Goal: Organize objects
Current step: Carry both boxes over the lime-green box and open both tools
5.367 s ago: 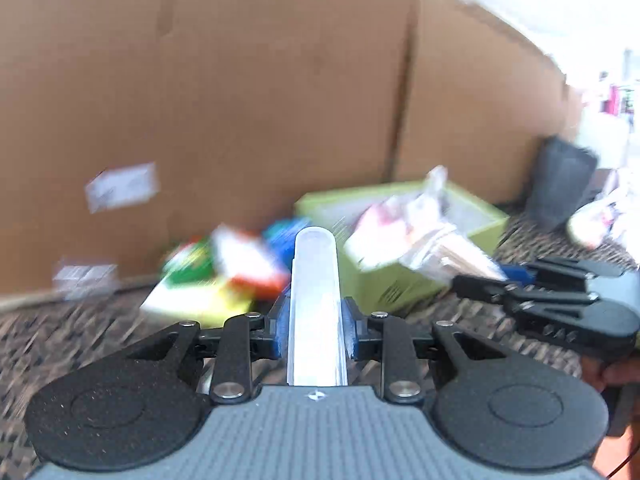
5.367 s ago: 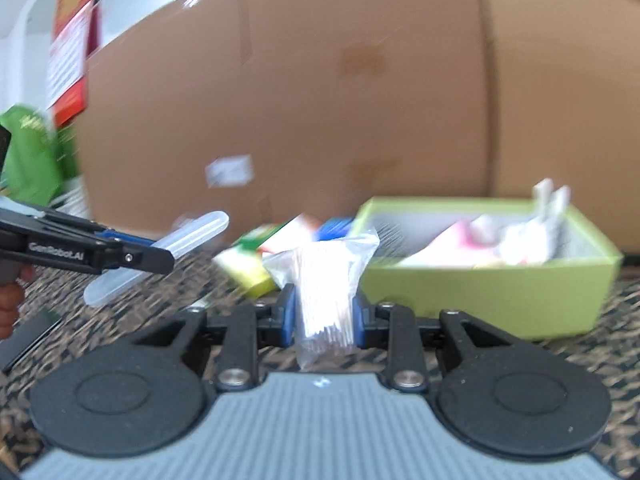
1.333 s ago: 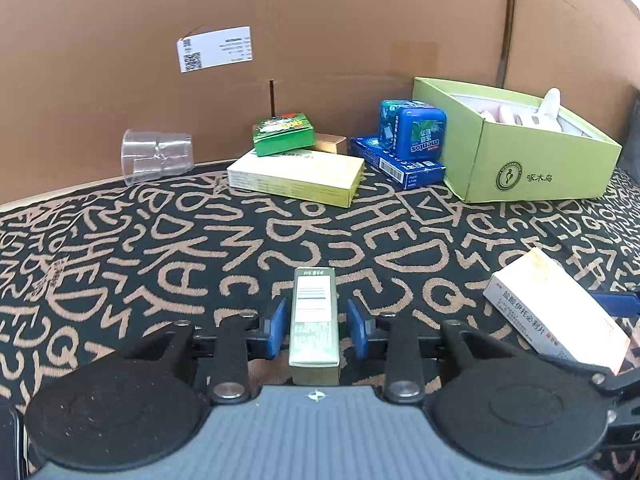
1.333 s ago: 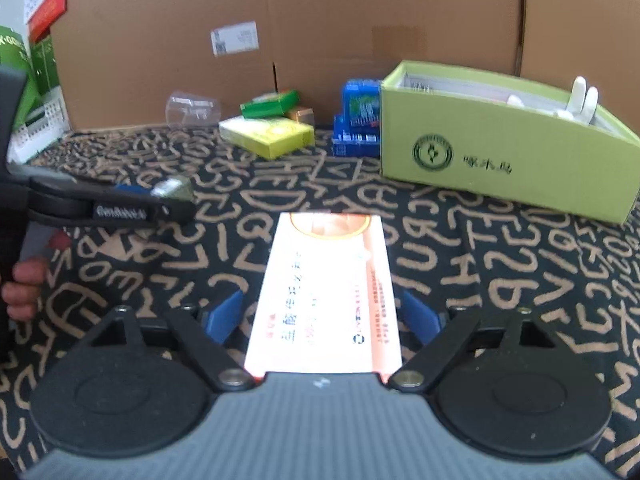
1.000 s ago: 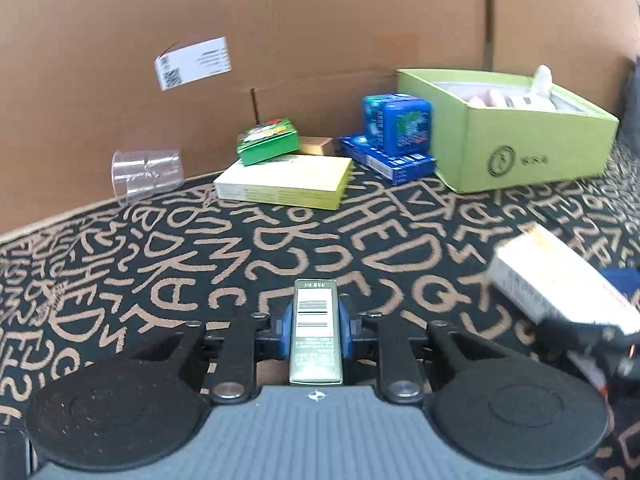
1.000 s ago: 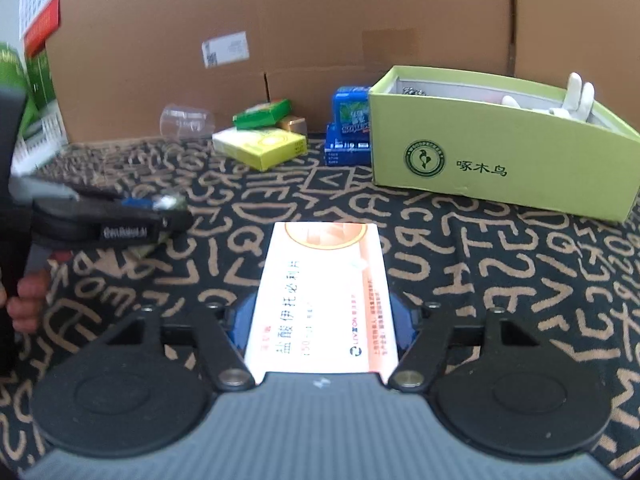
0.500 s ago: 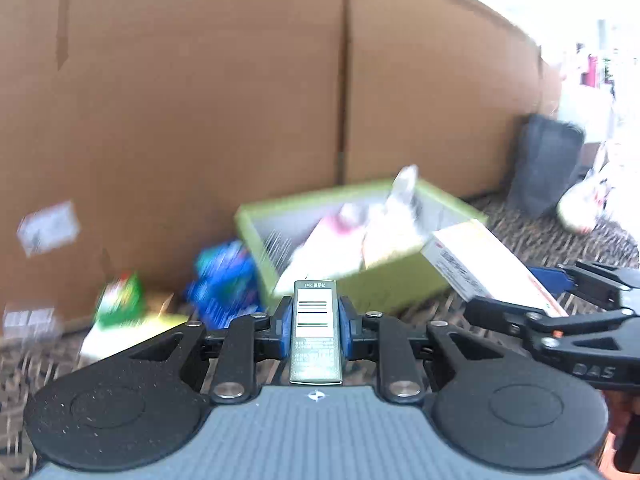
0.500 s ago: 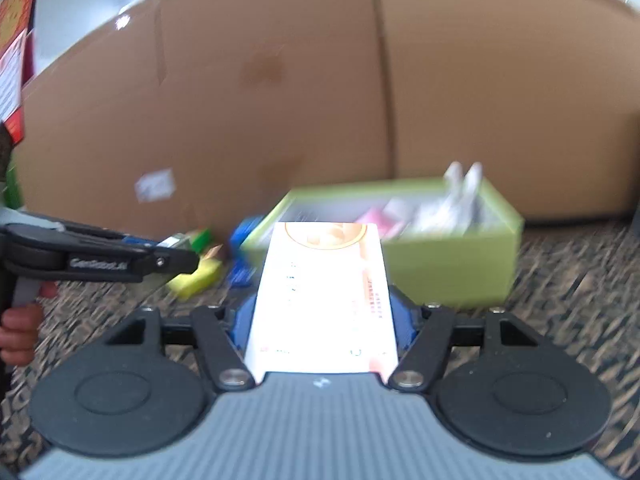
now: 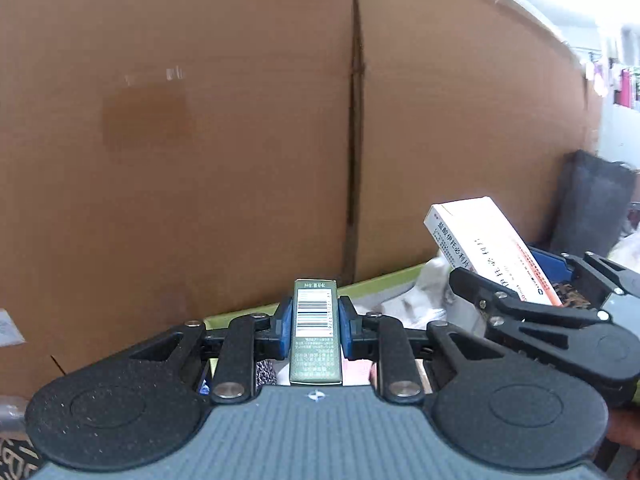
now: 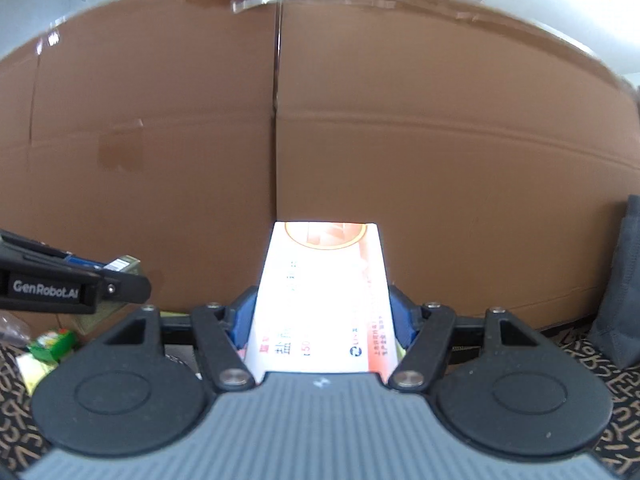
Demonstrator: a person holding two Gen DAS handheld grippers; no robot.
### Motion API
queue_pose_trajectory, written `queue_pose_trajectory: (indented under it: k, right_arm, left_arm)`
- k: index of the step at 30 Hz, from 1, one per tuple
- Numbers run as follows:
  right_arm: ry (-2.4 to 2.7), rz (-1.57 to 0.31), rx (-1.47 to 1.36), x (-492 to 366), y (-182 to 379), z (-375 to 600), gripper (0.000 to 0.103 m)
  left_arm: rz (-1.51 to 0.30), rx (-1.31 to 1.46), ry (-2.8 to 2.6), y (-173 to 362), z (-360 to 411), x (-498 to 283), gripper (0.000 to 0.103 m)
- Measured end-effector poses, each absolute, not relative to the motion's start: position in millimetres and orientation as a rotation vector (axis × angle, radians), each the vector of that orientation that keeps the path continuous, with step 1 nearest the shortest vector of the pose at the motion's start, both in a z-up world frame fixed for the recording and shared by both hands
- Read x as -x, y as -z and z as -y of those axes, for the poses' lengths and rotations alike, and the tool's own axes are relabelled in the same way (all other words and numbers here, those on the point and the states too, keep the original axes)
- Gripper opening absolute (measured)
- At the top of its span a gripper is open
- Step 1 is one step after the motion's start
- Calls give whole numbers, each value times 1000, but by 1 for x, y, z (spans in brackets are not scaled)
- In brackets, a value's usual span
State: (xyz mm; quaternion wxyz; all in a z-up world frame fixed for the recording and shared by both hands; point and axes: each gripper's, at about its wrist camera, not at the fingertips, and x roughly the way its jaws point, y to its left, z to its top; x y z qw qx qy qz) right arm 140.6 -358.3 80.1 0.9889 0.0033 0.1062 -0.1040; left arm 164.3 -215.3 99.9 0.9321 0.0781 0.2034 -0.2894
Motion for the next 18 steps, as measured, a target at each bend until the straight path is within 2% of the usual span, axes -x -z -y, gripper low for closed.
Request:
queue_pose_trajectory:
  k: [2, 3, 4, 5, 6, 8, 10, 18]
  right_arm:
    - [223, -262, 11, -159, -62, 363, 66]
    - [218, -304, 16, -170, -53, 367, 66]
    - [213, -364, 24, -180, -42, 370, 70]
    - [226, -411, 33, -185, -34, 372, 75]
    - [240, -424, 45, -184, -27, 373, 82]
    - [233, -339, 44, -169, -20, 373, 92]
    - [213, -324, 13, -164, -17, 378, 96]
    - [208, -348, 10, -165, -20, 389, 96]
  left_arm:
    - [-439, -159, 590, -83, 223, -177, 23]
    - [-446, -149, 601, -73, 225, -183, 30]
    - [-466, -142, 613, -63, 225, -188, 41]
    - [-507, -140, 607, -55, 225, -193, 68]
    - [-535, -131, 589, -48, 221, -195, 73]
    - [-501, -86, 597, -41, 208, -192, 73]
    - [-487, -75, 600, -39, 200, -187, 74]
    - [-443, -52, 607, -53, 188, -159, 76]
